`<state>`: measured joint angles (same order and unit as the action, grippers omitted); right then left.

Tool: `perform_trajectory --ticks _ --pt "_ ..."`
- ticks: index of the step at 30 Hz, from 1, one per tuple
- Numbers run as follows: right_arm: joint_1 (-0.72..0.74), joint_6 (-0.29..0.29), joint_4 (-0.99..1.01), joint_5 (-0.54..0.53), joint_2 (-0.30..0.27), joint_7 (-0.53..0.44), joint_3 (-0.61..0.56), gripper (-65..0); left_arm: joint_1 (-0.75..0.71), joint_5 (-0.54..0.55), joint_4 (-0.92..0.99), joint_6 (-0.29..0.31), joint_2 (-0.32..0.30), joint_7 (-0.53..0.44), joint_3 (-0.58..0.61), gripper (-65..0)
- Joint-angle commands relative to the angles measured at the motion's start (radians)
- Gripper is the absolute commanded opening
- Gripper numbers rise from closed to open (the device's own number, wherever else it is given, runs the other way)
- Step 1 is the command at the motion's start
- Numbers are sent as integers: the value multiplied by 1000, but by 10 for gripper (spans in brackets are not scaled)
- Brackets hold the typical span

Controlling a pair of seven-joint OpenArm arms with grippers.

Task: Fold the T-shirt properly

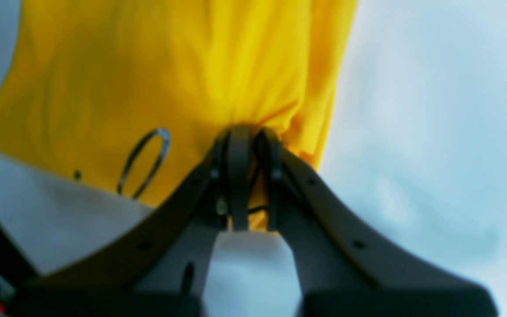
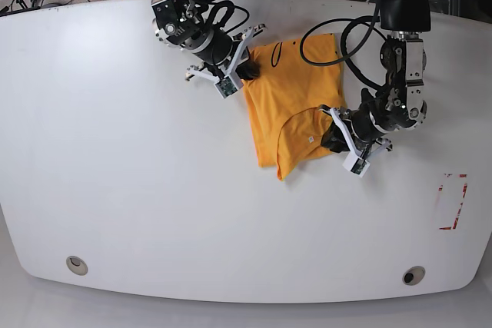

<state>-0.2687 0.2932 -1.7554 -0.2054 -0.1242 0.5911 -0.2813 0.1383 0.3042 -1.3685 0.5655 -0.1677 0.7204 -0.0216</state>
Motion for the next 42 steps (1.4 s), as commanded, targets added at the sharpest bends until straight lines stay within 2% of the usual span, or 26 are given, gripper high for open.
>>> perform_trajectory --ticks 1,10,16,24,33,37,42 --pt "26 -2 -105 27 2 16 6 -606 4 17 -96 3 -3 -5 -4 -543" --pt "105 -2 -100 30 -5 89 7 -606 -104 17 -253 3 4 41 -2 -543" --pt "145 -1 -42 30 -5 89 7 -606 -220 17 -343 3 6 41 -1 -543" --pt "162 -1 25 30 2 71 3 -606 -314 14 -345 3 33 40 -1 -543" --pt "124 -1 68 30 4 31 1 -606 -289 13 -223 3 32 35 -4 -543" --pt "110 -1 73 30 10 30 1 -606 -253 17 -193 3 -10 35 -4 -543" --pt "79 -1 68 30 34 26 1 -606 -243 17 -210 3 -19 37 -5 -543"
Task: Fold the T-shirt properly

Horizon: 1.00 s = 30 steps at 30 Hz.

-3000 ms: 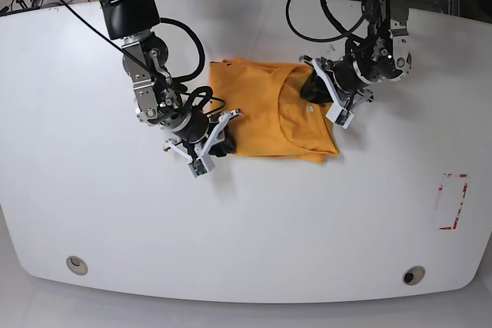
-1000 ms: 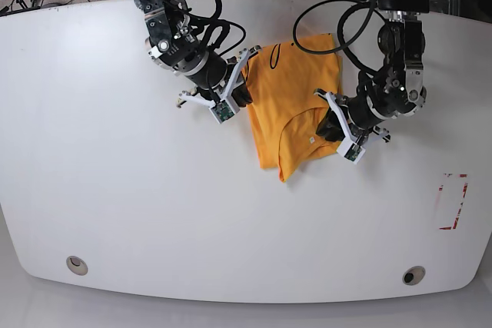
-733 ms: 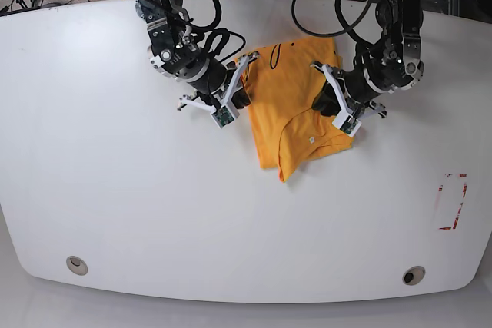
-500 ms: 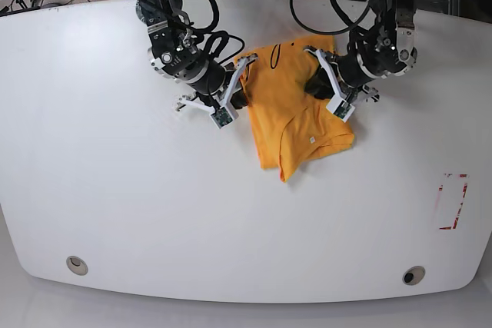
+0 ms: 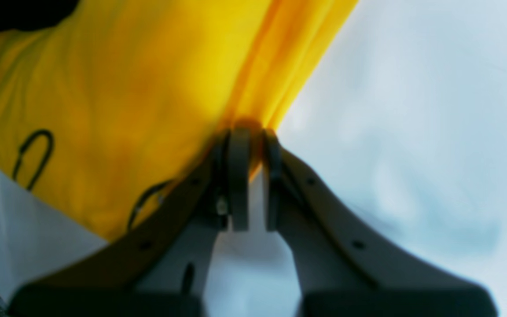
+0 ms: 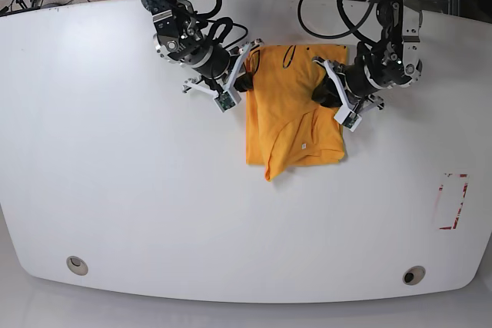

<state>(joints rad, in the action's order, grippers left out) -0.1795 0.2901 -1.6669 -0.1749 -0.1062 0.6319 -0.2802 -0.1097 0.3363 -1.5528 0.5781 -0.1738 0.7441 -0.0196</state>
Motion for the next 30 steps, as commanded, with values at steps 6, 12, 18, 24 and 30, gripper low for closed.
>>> perform_trajectory --ticks 6,12,18,24,30 --pt "-28 2 -22 -1 21 -14 -1 -606 0 -15 -93 -10 -31 18 -6 -543" --pt "-28 2 -66 -1 16 -14 3 -606 0 -16 -168 -10 -34 18 -9 -542" --pt "-42 2 -144 -7 -14 -10 20 -606 0 -21 -266 -23 -25 18 -46 -540" --pt "-50 2 -183 -12 -19 -10 65 -606 5 -21 -318 -160 20 12 -35 -425" --pt "-50 7 -186 -12 -19 -10 123 -606 32 -26 -320 -272 69 -45 16 -354"
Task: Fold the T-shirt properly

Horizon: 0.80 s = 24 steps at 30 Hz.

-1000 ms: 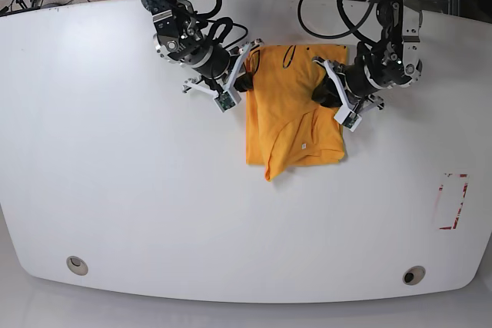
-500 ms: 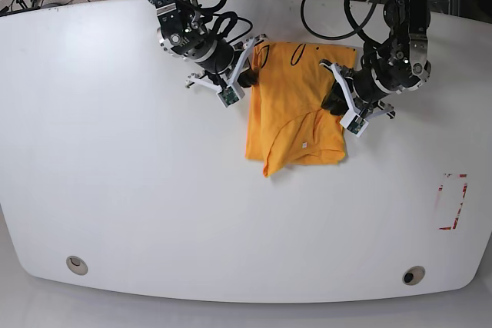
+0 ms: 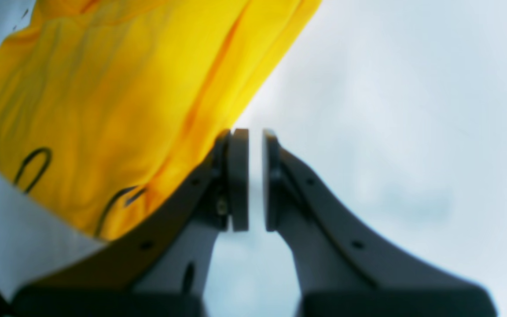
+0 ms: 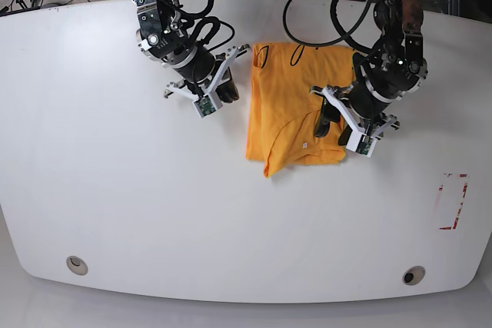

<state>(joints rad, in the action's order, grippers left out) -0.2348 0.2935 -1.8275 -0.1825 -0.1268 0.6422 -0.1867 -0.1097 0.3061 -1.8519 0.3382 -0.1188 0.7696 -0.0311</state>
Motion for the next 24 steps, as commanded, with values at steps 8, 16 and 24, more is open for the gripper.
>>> perform_trajectory --ticks 8,16,24 --pt "15 6 -48 -4 5 20 69 -606 8 -129 34 -210 38 -244 207 -350" --pt "21 6 -53 -4 3 29 69 -606 -15 -183 182 -285 38 -376 254 -350" --pt "21 6 -53 -4 5 28 69 -606 -18 -184 340 -288 34 -441 256 -350"
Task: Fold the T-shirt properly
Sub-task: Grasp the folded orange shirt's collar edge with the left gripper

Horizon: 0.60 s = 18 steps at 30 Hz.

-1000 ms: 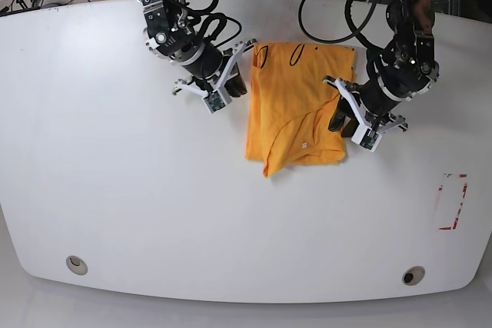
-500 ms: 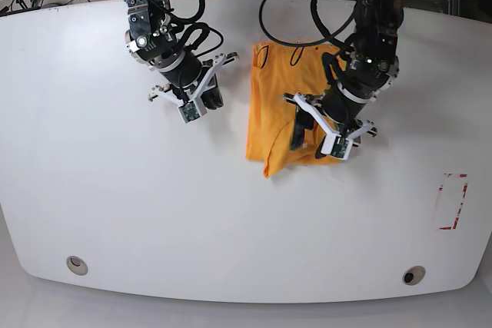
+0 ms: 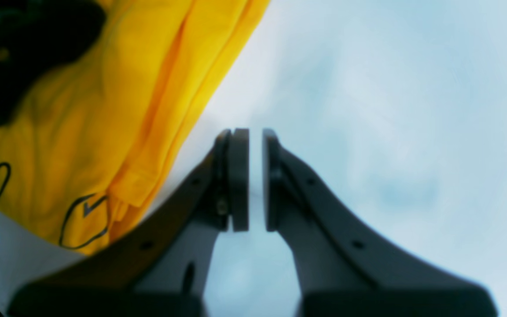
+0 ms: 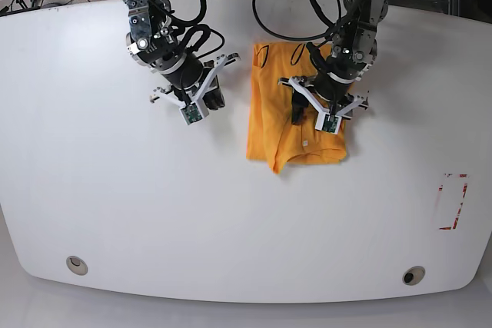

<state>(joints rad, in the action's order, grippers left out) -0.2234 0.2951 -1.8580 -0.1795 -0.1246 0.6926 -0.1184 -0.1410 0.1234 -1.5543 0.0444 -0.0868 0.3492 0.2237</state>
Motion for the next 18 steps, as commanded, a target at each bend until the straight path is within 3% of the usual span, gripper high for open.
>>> perform_trajectory --ticks 1,5,12,18 --pt "9 5 -22 -7 3 -24 1 -606 14 -1 67 5 0 -20 1 -350" --pt "9 5 -21 -7 3 -24 1 -606 17 -1 131 7 -5 -20 -4 -350" --pt "9 5 -22 -7 3 -24 1 -606 19 6 225 19 -90 -20 -7 -350" --pt "8 5 -22 -7 1 -24 1 -606 33 6 286 122 -158 -19 -62 -350"
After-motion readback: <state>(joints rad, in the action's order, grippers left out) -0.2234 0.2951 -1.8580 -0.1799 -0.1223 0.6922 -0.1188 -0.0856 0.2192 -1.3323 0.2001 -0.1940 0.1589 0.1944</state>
